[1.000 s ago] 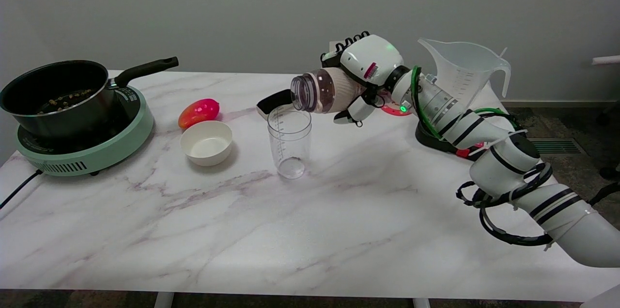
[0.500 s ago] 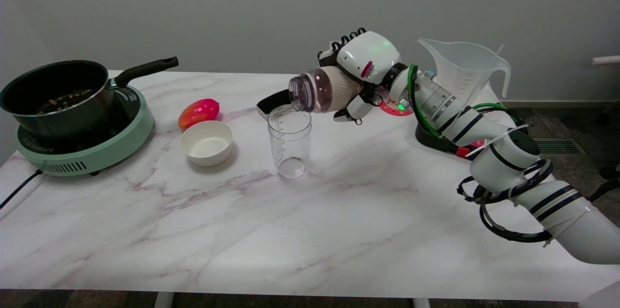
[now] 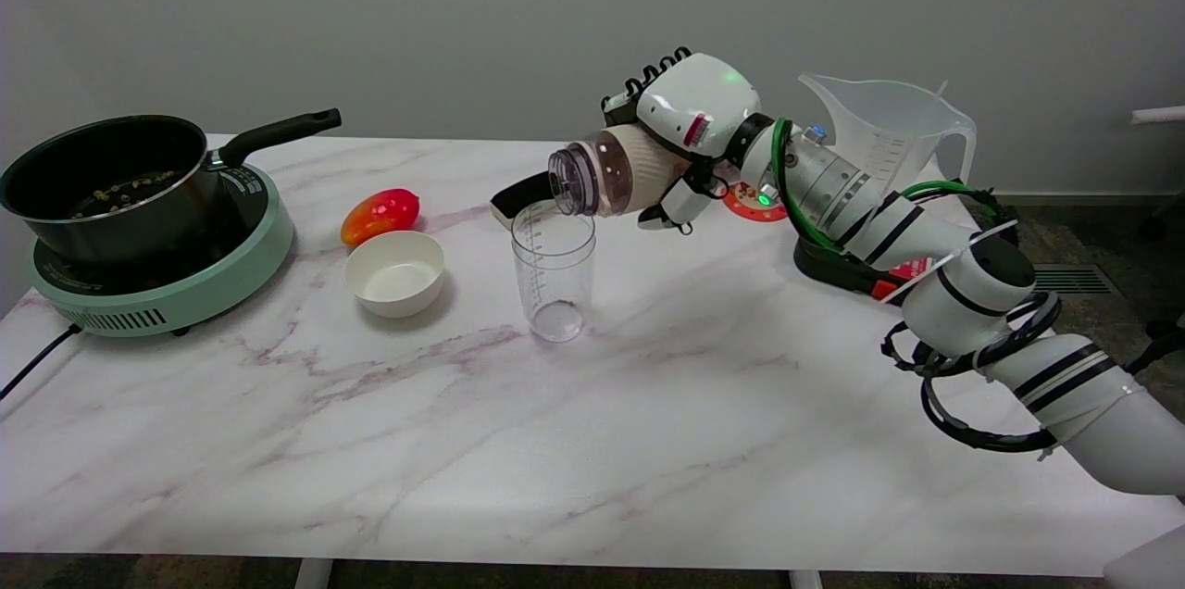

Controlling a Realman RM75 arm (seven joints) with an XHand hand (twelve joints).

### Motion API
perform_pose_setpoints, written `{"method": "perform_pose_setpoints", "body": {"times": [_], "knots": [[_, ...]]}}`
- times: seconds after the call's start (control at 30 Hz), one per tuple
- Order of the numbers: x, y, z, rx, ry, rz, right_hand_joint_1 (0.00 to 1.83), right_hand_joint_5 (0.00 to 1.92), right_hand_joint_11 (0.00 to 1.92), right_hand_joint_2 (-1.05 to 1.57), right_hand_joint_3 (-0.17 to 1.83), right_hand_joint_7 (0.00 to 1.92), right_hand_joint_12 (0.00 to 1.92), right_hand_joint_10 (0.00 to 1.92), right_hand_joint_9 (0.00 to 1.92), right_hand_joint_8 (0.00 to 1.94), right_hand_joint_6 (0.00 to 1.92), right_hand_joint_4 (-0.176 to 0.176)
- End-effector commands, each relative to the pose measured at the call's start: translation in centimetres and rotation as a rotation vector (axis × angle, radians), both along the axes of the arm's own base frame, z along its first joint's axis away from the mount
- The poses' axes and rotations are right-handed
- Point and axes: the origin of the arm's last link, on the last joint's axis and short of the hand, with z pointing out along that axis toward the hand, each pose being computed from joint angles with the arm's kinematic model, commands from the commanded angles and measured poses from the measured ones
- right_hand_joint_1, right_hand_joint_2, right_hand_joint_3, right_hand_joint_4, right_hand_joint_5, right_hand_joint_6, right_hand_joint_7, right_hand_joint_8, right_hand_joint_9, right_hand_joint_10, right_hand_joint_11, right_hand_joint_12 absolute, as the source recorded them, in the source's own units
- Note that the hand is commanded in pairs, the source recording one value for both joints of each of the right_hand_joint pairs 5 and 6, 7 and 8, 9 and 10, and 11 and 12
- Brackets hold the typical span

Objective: Pour the contents of the bottle into the measuring cup.

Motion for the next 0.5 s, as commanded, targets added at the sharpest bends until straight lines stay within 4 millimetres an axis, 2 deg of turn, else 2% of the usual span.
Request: {"method": "perform_pose_setpoints", "body": {"times": [0.03, 0.5], "knots": [[0.36, -0.28, -0.01, 0.001, 0.079, -0.012, 1.48, 1.82, 1.23, 1.10, 0.82, 1.60, 1.23, 1.47, 1.47, 1.60, 1.82, 0.000], [1.02, -0.53, 0.80, -0.017, 0.125, -0.006, 1.50, 1.80, 1.22, 1.03, 0.90, 1.59, 1.22, 1.45, 1.45, 1.59, 1.80, 0.000]]}}
